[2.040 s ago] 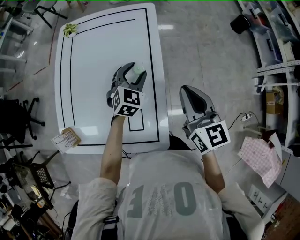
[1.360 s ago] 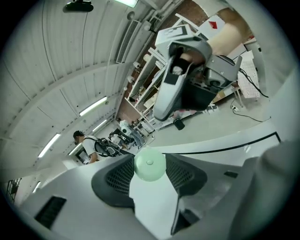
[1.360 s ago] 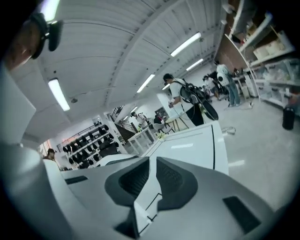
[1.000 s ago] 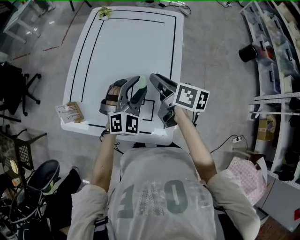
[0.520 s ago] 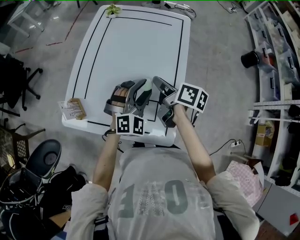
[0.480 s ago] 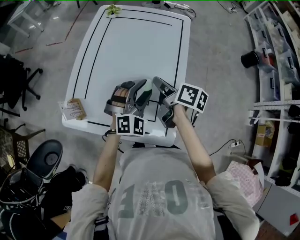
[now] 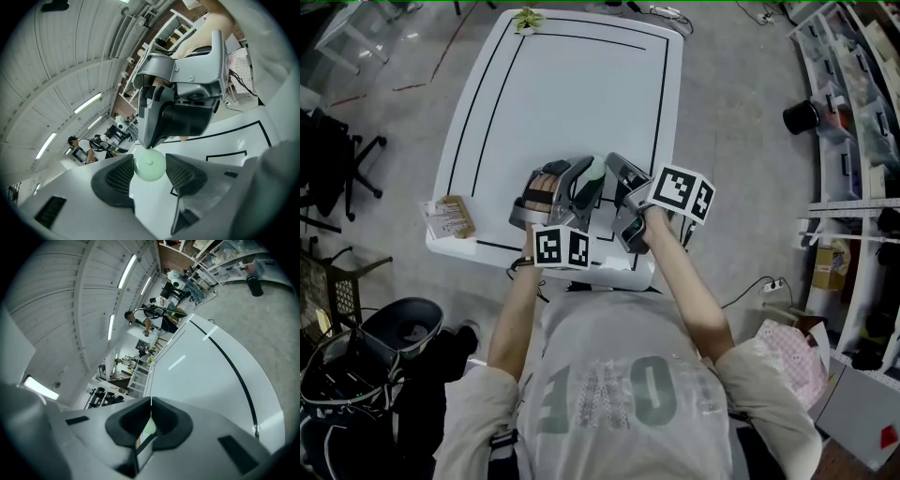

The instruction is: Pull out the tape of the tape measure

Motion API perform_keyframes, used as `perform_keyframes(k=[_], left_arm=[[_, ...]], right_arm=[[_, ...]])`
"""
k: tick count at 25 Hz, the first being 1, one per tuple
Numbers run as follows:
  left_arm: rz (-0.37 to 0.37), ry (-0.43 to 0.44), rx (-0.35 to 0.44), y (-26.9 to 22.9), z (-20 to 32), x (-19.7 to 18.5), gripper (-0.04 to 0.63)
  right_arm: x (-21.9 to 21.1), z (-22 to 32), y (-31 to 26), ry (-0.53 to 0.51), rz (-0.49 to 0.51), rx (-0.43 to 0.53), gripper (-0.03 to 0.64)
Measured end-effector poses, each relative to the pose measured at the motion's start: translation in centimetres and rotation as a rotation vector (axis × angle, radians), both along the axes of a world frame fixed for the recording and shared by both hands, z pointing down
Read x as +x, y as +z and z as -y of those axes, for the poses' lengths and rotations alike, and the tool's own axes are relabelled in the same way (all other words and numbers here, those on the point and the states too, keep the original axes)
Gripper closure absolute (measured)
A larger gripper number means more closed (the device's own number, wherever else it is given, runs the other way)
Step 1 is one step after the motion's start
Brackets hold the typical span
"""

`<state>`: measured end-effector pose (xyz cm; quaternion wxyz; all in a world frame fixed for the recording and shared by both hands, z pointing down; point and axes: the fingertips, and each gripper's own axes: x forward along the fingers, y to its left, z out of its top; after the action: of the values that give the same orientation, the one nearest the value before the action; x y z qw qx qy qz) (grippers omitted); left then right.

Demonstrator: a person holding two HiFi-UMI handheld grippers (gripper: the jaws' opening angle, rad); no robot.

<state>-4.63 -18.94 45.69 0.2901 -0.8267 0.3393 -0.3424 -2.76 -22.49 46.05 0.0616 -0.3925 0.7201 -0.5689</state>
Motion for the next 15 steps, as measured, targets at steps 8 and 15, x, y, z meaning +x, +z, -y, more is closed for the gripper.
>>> perform_keyframes(k=[8, 15], left_arm=[[-0.001, -0.018, -0.033, 1.2, -0.4, -0.9, 0.362], [0.011, -0.055, -0.047, 1.9, -0.4, -2.9, 0.362]], right_arm=[[0.9, 0.0, 1.1, 0.040, -0.017, -0.023, 0.586], [2.6, 0.1, 1.7, 0.072, -0.037, -0.029, 0.586]])
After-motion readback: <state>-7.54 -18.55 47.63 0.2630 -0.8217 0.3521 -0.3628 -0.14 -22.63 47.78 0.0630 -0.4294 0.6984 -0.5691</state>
